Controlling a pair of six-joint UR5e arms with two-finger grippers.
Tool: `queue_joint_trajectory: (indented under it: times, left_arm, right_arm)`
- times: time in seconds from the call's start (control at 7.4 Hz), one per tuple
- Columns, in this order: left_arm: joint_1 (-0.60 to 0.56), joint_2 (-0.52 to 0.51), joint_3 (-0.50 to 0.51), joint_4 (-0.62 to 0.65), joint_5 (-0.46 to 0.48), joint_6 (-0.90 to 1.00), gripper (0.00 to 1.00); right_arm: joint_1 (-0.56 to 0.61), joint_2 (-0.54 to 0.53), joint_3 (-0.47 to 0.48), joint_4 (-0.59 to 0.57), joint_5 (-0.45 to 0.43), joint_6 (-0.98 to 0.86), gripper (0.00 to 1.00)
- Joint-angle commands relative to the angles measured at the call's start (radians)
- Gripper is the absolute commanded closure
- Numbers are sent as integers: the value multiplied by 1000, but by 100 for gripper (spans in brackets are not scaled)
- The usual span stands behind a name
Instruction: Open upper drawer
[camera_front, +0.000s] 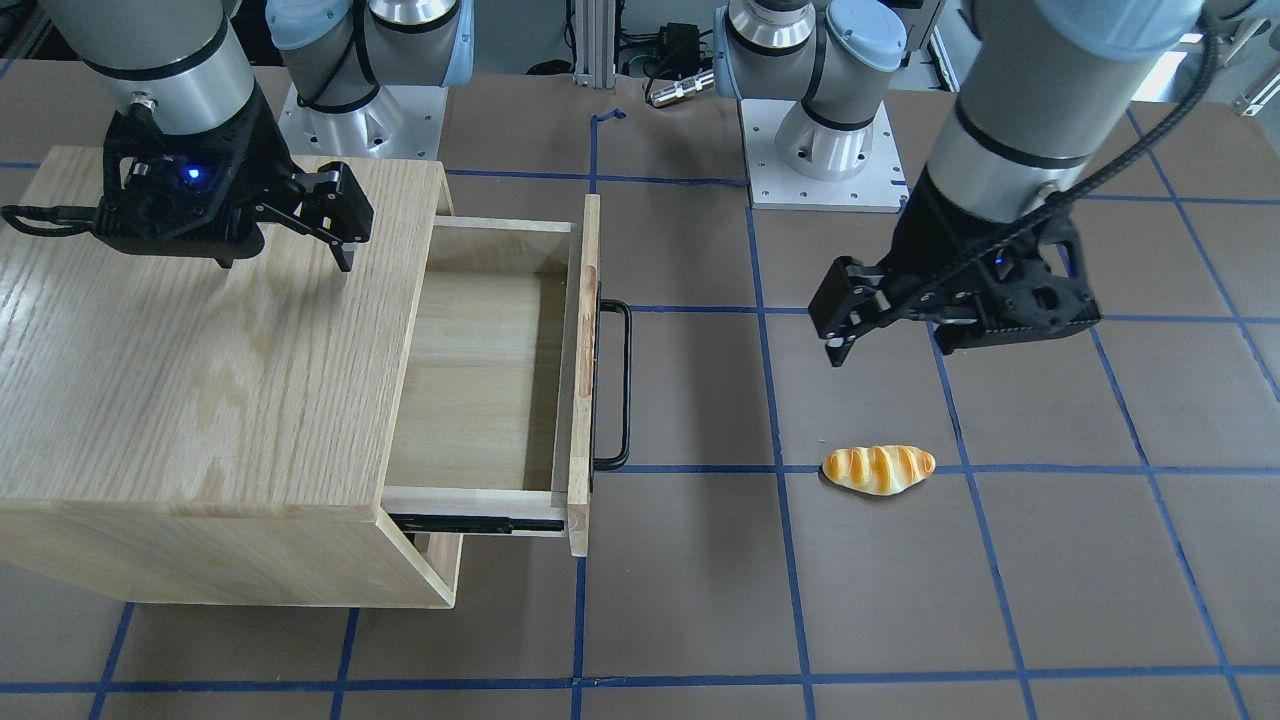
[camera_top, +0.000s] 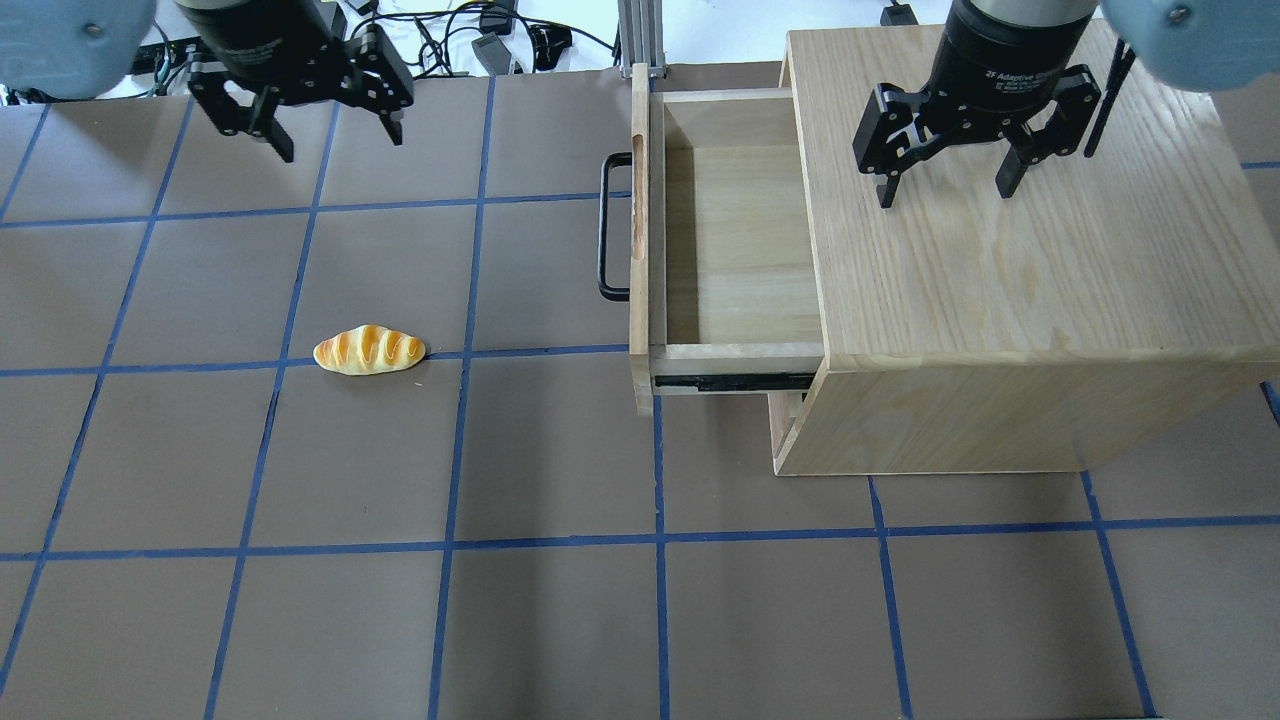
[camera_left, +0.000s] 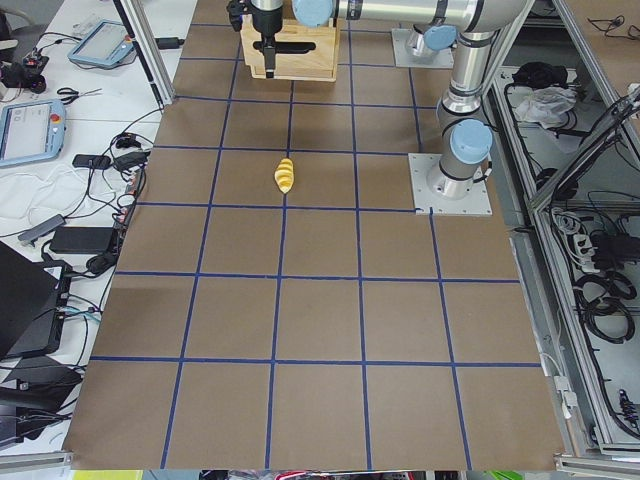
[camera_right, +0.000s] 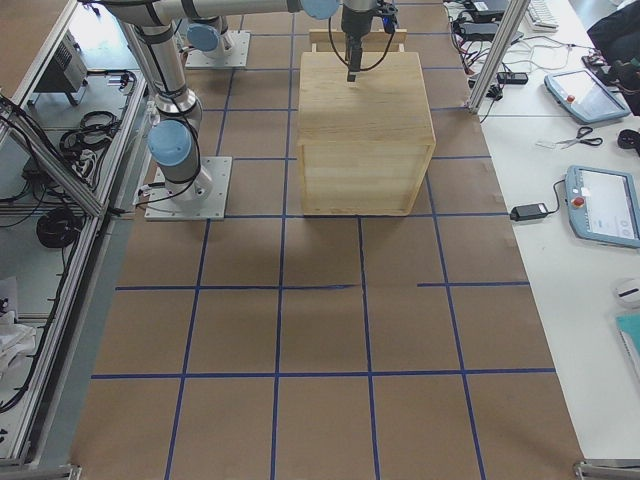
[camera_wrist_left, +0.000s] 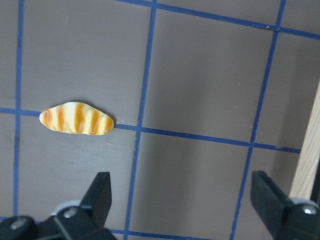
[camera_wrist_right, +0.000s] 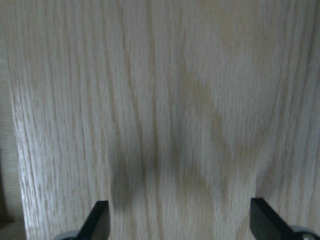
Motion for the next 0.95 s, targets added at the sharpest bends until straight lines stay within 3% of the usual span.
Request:
queue_joint_trajectory:
  times: [0.0, 0.81]
  left_arm:
    - [53, 40, -18, -31, 22, 39, 0]
    - [41, 69, -61, -25, 17, 39, 0]
  right_arm:
    - [0, 0, 2, 0, 0, -1, 0]
    - [0, 0, 0, 0, 0, 0, 0]
